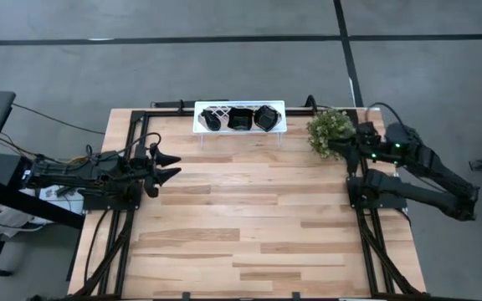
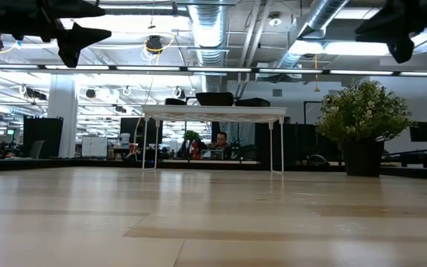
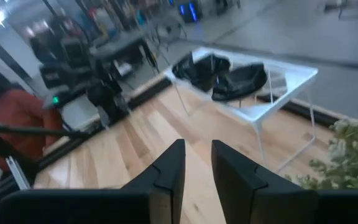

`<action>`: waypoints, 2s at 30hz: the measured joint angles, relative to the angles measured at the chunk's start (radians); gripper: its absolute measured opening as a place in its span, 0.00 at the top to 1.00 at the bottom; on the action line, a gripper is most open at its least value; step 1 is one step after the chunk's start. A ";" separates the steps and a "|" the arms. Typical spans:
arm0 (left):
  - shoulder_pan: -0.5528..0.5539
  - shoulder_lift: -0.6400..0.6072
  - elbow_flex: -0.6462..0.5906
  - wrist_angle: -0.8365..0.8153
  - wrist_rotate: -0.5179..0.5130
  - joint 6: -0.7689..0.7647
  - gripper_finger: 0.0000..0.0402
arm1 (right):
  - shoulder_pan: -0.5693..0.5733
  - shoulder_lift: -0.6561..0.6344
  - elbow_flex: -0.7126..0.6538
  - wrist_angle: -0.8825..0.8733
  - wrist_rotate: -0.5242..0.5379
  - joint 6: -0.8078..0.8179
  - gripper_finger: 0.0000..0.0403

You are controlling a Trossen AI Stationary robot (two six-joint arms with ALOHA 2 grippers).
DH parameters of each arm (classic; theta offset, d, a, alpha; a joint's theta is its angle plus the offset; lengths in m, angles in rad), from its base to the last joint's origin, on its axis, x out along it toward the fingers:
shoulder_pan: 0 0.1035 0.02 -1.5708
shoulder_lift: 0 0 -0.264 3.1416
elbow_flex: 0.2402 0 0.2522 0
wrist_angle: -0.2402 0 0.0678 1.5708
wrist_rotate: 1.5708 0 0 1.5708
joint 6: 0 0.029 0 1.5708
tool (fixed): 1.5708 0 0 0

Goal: Pick & Place Mini shaped plates
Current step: Return to Home Position

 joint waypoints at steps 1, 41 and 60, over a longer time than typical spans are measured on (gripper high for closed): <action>0.000 -0.009 0.000 -0.006 0.000 0.000 0.49 | 0.000 -0.024 -0.014 0.009 0.002 0.001 0.82; 0.002 -0.268 -0.173 -0.106 -0.014 0.074 0.49 | 0.000 -0.282 -0.580 0.481 0.033 0.098 0.82; 0.002 -0.268 -0.214 -0.071 -0.014 0.085 0.49 | 0.000 -0.282 -0.632 0.604 0.073 0.070 0.82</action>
